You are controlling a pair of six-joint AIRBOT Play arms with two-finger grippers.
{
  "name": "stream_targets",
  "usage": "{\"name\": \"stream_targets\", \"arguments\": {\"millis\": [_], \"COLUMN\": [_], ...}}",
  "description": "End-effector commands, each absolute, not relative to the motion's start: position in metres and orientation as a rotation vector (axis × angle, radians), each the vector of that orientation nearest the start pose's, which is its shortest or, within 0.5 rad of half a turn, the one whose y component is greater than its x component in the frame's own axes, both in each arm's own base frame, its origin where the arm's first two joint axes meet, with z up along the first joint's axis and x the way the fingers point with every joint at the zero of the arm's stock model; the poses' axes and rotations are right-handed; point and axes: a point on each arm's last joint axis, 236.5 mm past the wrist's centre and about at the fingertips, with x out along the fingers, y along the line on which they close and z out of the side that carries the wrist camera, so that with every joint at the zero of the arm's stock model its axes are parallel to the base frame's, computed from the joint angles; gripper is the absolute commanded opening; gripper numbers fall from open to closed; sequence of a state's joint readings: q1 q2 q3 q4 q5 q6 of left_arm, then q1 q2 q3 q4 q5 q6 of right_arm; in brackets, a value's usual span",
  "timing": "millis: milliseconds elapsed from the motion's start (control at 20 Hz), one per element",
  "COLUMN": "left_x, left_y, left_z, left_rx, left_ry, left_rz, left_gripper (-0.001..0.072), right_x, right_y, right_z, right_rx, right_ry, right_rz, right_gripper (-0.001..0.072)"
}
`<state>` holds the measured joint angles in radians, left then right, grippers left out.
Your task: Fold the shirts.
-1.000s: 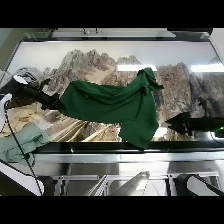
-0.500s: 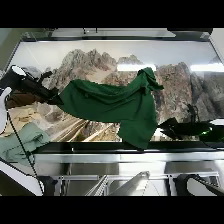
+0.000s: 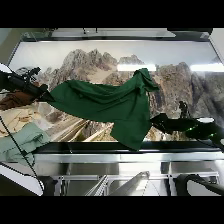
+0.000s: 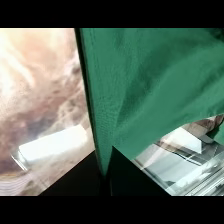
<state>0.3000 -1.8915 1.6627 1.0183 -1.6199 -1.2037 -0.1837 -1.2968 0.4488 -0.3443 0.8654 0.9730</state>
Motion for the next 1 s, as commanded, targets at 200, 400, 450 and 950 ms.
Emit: {"name": "stream_targets", "arguments": {"millis": [200,400,450,950], "left_x": [0.420,0.420,0.420,0.396], "left_y": [0.006,0.006,0.006,-0.068], "left_z": [-0.053,-0.052,-0.053,0.214], "left_rx": [-0.472,-0.474,-0.473,-0.646], "left_ry": [1.582,1.584,1.582,0.807], "left_rz": [-0.493,-0.494,-0.492,-1.069], "left_gripper": [0.0015,0.0015,0.0015,0.0013], "right_x": [0.316,0.316,0.315,0.361], "right_y": [0.158,0.161,0.162,0.080], "right_z": [-0.089,-0.083,-0.082,0.202], "right_rx": [1.120,1.126,1.119,0.814], "right_ry": [1.171,1.170,1.167,0.425], "right_rz": [0.442,0.471,0.480,0.660], "right_gripper": [0.0238,0.0135,0.0022,0.0021]}}
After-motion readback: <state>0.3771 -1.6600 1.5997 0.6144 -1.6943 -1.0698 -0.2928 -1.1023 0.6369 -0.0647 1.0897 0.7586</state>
